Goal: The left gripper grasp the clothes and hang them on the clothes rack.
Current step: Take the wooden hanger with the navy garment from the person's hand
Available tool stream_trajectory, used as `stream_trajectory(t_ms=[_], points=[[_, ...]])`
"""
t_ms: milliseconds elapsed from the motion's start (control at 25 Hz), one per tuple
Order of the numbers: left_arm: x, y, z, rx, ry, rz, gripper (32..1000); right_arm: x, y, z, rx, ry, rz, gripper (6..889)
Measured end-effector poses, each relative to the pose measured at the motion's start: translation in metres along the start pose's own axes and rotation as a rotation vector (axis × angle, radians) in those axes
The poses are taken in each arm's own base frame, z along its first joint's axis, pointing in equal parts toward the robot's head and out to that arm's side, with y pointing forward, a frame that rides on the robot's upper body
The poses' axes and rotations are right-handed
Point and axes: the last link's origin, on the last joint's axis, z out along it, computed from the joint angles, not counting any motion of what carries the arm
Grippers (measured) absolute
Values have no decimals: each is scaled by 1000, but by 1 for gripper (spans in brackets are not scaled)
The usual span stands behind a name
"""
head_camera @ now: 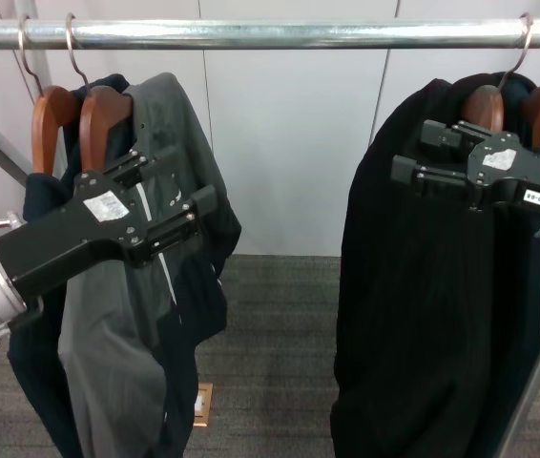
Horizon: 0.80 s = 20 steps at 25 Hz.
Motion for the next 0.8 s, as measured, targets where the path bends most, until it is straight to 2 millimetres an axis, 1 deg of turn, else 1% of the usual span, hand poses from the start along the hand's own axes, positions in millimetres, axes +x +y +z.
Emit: stream_trajectory(t_ms=[800], points=[[1, 1, 1, -8, 5, -4, 708, 0, 0, 0, 0, 0, -1, 848]])
